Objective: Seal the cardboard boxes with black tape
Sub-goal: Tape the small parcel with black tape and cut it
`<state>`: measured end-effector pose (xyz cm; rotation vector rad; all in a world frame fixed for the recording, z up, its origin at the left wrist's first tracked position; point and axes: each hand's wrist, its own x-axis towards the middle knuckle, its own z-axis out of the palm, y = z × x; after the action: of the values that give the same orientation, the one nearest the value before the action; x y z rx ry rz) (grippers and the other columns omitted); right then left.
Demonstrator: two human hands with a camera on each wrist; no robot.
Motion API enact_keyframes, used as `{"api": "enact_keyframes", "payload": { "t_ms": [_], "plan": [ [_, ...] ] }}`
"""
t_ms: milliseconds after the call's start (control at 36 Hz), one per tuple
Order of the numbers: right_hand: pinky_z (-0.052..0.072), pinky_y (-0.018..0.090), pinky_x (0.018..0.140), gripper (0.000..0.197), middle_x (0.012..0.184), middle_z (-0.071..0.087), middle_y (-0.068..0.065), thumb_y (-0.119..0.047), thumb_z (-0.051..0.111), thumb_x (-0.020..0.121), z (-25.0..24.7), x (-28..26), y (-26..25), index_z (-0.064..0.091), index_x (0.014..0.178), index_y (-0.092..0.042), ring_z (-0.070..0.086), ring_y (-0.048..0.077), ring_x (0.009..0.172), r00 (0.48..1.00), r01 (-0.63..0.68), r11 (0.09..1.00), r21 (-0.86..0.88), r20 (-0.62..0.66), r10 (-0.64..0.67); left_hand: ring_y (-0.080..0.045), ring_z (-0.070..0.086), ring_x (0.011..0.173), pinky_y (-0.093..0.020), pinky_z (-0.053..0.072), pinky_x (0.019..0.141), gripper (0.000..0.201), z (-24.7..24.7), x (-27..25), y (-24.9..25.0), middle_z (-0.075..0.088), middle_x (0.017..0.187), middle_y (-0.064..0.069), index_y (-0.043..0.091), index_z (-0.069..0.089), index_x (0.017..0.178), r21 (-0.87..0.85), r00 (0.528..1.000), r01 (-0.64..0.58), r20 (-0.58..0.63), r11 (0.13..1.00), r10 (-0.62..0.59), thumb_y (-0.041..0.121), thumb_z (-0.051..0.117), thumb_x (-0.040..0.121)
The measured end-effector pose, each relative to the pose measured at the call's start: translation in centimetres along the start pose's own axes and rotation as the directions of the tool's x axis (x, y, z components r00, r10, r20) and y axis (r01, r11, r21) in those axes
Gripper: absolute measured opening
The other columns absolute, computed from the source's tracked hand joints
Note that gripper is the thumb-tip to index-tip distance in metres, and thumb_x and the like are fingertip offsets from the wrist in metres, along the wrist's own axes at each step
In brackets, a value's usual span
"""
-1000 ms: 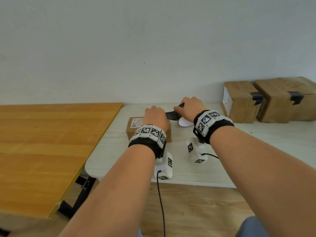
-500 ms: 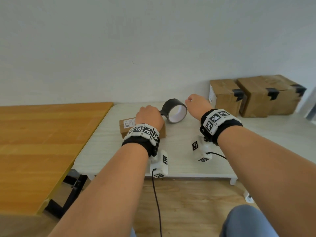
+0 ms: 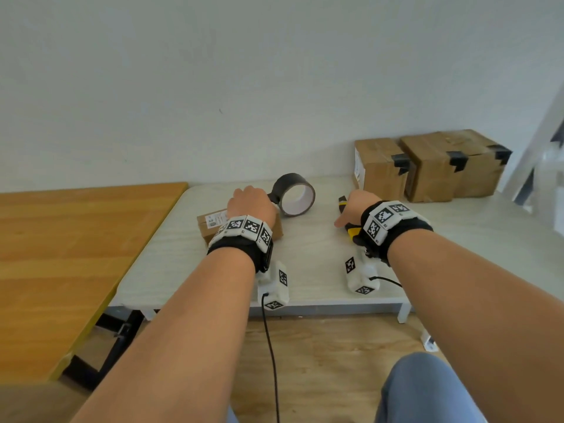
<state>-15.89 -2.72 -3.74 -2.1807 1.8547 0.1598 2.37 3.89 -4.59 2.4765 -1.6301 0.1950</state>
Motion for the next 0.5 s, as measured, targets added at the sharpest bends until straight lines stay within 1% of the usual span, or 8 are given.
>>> {"api": "enact_keyframes", "payload": {
  "t_ms": [111,167,222,306,333,389,444,500],
  "plan": [
    [0.050,0.034,0.086,0.039,0.116,0.062,0.014,-0.025,0.066,0.087,-0.1,-0.2,0.0,0.057,0.117,-0.001,0.061,0.030,0.107,1.000,-0.006,1.000,0.002,-0.007,0.006,-0.030,0.049,0.113,-0.037,0.042,0.089,0.032,0.0,0.3,-0.4,0.057,0.117,-0.011,0.010,0.064,0.111,0.001,1.000,-0.002,0.002,1.000,0.002,0.020,0.037,0.096],
    [0.050,0.031,0.066,0.021,0.091,0.061,0.011,-0.024,0.059,0.090,0.1,0.0,0.1,0.058,0.097,-0.003,0.061,0.026,0.082,0.998,0.006,0.996,0.090,-0.068,0.000,-0.030,0.048,0.114,-0.037,0.042,0.089,0.033,0.0,0.5,-0.6,0.057,0.118,-0.011,0.010,0.064,0.110,0.001,1.000,-0.002,0.005,1.000,0.002,0.018,0.035,0.096],
    [0.039,0.025,0.049,0.027,0.069,0.052,0.006,-0.027,0.056,0.090,0.2,0.1,0.0,0.052,0.074,-0.006,0.050,0.019,0.058,0.988,0.033,0.968,0.250,-0.155,0.006,-0.030,0.048,0.114,-0.037,0.041,0.088,0.034,0.0,0.7,-0.8,0.056,0.118,-0.011,0.009,0.064,0.110,0.004,1.000,-0.007,0.003,1.000,0.007,0.018,0.034,0.096],
    [0.030,0.025,0.046,0.039,0.059,0.042,0.004,-0.033,0.048,0.092,-0.2,0.2,-1.2,0.040,0.061,-0.011,0.040,0.019,0.051,0.965,0.140,0.915,0.377,-0.257,-0.041,-0.030,0.048,0.114,-0.036,0.041,0.089,0.035,0.1,1.0,-1.0,0.056,0.118,-0.011,0.008,0.063,0.110,0.003,1.000,-0.011,0.004,1.000,0.011,0.019,0.032,0.097],
    [0.030,0.026,0.047,0.040,0.059,0.042,0.004,-0.034,0.045,0.093,-0.5,0.1,-1.8,0.039,0.060,-0.012,0.041,0.021,0.052,0.958,0.179,0.893,0.413,-0.280,-0.063,-0.030,0.048,0.114,-0.036,0.041,0.088,0.035,0.1,1.1,-1.1,0.057,0.118,-0.011,0.008,0.063,0.109,0.005,1.000,-0.012,0.002,1.000,0.012,0.018,0.032,0.097],
    [0.040,0.029,0.053,0.035,0.060,0.047,0.004,-0.033,0.042,0.093,-1.0,-0.4,-3.0,0.042,0.064,-0.012,0.050,0.025,0.058,0.943,0.260,0.830,0.494,-0.315,-0.108,-0.030,0.048,0.112,-0.036,0.041,0.087,0.034,0.3,1.3,-1.2,0.057,0.116,-0.010,0.009,0.064,0.107,0.013,1.000,-0.013,-0.006,1.000,0.013,0.016,0.032,0.097],
    [0.051,0.037,0.064,0.026,0.070,0.057,0.007,-0.032,0.044,0.092,-1.3,-1.0,-4.0,0.053,0.081,-0.010,0.059,0.028,0.067,0.928,0.331,0.765,0.552,-0.339,-0.157,-0.029,0.049,0.112,-0.037,0.042,0.087,0.034,0.4,1.3,-1.3,0.058,0.115,-0.010,0.009,0.065,0.108,0.017,1.000,-0.014,-0.011,1.000,0.014,0.017,0.033,0.097],
    [0.055,0.039,0.068,0.024,0.083,0.064,0.010,-0.030,0.048,0.091,-1.3,-1.6,-4.8,0.058,0.100,-0.009,0.064,0.029,0.072,0.910,0.392,0.714,0.580,-0.358,-0.209,-0.030,0.049,0.112,-0.037,0.043,0.087,0.034,0.5,1.4,-1.5,0.058,0.115,-0.010,0.011,0.065,0.110,0.017,1.000,-0.019,-0.013,1.000,0.019,0.020,0.035,0.098]
  ]
}}
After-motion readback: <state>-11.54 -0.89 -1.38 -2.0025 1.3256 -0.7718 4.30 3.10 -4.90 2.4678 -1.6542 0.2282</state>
